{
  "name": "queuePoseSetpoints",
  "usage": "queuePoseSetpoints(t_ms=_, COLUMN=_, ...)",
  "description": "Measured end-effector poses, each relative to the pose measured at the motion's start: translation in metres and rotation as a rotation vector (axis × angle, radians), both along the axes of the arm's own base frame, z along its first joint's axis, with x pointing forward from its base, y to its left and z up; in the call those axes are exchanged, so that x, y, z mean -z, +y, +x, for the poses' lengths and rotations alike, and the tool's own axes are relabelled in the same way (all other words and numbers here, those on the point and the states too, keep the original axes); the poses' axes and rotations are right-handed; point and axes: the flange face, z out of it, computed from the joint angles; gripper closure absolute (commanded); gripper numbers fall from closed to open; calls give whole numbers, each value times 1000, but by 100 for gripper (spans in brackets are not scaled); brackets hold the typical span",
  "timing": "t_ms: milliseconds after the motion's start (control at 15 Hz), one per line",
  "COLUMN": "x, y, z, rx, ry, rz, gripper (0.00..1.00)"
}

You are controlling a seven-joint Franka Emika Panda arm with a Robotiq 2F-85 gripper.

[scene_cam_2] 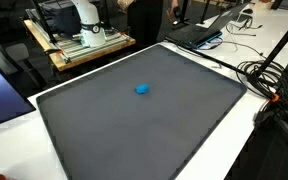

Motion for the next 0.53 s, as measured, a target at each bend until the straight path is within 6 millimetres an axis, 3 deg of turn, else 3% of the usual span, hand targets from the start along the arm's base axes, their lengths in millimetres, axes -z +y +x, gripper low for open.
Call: queuePoseSetpoints(t_ms=533, x=10, y=-1, z=0, rx=1, ry=25, rz=-7, gripper=0)
